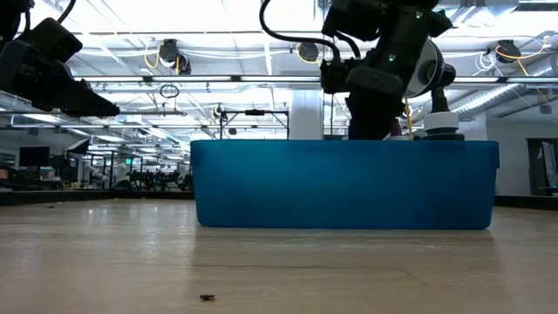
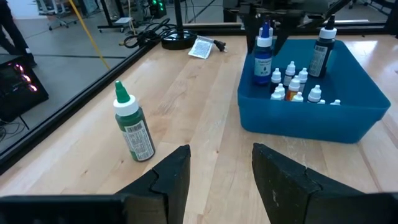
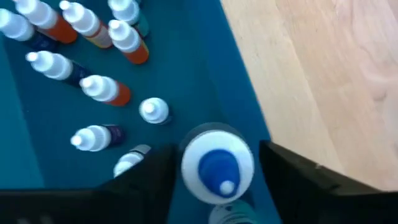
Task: Pick & Place food coloring
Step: Put the large blue food coloring bottle into the blue bin, then put the large green food coloring bottle into the blue bin
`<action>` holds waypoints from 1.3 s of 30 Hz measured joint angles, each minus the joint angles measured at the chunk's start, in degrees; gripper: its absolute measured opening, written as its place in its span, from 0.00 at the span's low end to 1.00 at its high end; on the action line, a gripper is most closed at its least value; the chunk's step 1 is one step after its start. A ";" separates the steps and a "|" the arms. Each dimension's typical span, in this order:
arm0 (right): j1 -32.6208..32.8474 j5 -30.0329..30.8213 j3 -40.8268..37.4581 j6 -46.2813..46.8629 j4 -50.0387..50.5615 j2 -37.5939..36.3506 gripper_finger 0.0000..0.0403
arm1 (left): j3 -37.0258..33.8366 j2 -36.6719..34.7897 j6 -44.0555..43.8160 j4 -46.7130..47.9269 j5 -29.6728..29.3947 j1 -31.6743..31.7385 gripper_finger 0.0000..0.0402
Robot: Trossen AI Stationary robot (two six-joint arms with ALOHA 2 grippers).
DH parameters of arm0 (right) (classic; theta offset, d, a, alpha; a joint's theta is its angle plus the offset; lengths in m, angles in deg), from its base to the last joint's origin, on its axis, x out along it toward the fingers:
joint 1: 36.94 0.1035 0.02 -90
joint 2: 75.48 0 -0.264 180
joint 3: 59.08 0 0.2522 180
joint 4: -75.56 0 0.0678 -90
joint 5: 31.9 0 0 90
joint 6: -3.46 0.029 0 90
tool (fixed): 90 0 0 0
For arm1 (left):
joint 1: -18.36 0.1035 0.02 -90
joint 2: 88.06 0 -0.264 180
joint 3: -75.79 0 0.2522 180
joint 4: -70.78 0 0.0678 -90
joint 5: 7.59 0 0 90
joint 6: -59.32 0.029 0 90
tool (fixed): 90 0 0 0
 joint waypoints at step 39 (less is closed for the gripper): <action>-18.80 -7.25 50.99 -29.49 -5.39 34.57 0.62 | 0.00 -0.02 0.00 0.01 0.00 0.01 0.44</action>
